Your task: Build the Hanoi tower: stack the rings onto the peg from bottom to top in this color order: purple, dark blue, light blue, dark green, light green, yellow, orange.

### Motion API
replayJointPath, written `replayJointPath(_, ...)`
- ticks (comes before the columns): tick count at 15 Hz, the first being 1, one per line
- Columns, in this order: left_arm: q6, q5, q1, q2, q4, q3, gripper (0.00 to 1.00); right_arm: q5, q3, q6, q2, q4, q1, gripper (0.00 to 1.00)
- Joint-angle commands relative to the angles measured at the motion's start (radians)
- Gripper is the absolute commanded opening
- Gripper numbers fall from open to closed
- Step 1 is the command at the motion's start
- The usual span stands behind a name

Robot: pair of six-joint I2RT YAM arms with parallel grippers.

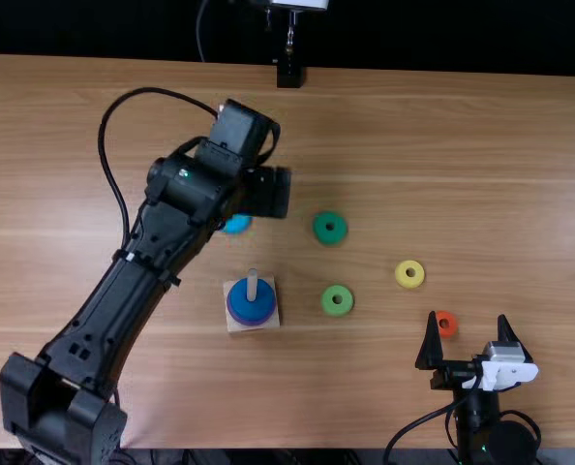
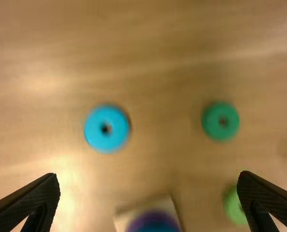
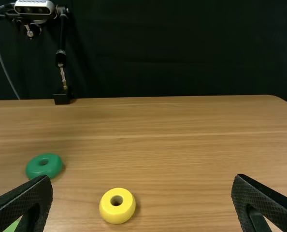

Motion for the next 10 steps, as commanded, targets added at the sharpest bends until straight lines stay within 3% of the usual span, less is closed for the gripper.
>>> replayJointPath(1,0.145,-0.062,0.008,0.049,0.031,-0.037,1.00,0.002,-0.009,0.004,-0.002,0.003,-0.007,1.00)
replayJointPath(2,0.246,-0.106,0.007,0.072,0.066,-0.040,1.00,0.002,-0.009,0.004,-0.002,0.003,-0.007,1.00)
replayJointPath(3,0.334,-0.130,0.008,0.095,0.094,-0.043,1.00,0.002,-0.009,0.004,-0.002,0.003,-0.007,1.00)
replayJointPath(4,0.397,-0.128,0.011,0.117,0.108,-0.048,1.00,0.002,-0.009,0.004,-0.002,0.003,-0.007,1.00)
replayJointPath(5,0.415,-0.122,0.027,0.144,0.117,-0.060,1.00,0.002,-0.009,0.004,-0.002,0.003,-0.007,1.00)
replayJointPath(10,0.419,-0.119,0.074,0.250,0.132,-0.086,1.00,0.002,-0.009,0.004,-0.002,0.003,-0.007,1.00)
